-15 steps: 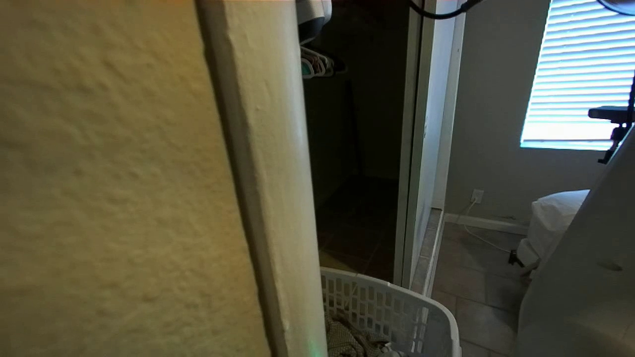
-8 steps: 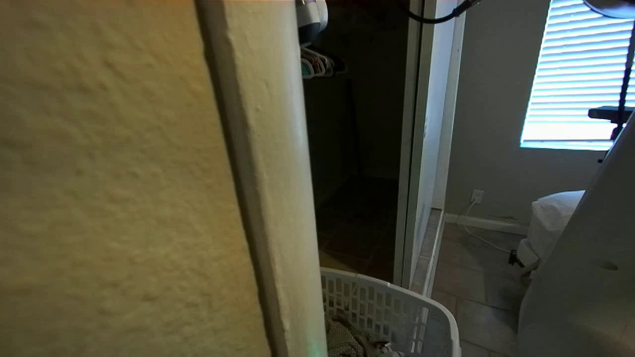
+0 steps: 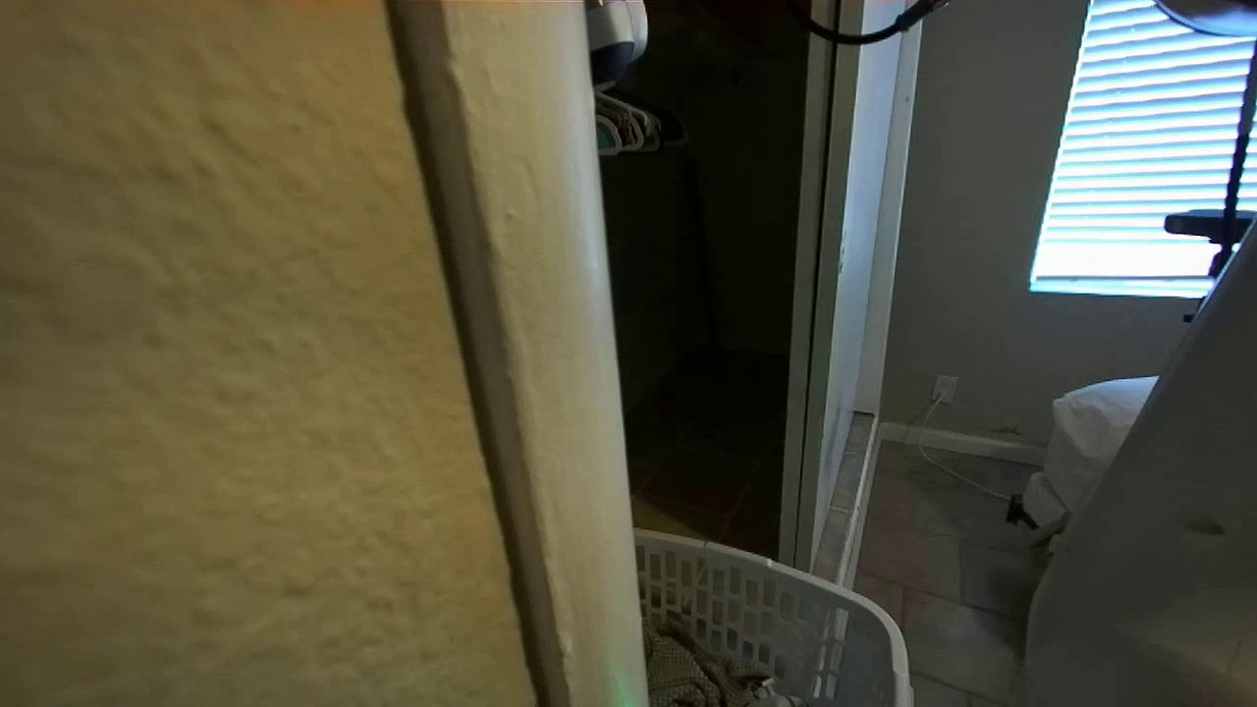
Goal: Move the hanger to the bottom shelf
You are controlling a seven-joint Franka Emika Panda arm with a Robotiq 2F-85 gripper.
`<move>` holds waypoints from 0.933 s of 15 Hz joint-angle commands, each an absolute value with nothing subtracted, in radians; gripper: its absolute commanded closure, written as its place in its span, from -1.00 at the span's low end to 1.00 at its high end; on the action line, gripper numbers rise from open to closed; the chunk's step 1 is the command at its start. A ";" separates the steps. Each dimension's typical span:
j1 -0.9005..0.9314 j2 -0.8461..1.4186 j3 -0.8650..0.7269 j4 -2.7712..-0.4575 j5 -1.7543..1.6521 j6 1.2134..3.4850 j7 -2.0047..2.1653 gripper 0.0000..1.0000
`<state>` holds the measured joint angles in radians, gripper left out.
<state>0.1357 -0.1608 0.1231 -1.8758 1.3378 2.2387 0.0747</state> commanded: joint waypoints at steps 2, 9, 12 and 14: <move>0.115 -0.193 0.081 -1.910 1.430 2.132 -0.023 0.95; 0.051 -0.267 -0.012 -2.040 1.510 1.932 -0.219 0.95; 0.017 -0.291 -0.049 -2.093 1.468 1.789 -0.228 0.95; -0.008 -0.299 -0.076 -2.127 1.463 1.690 -0.249 0.95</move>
<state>0.0260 -0.2614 -0.0507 -2.0593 1.4722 1.8002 -0.2157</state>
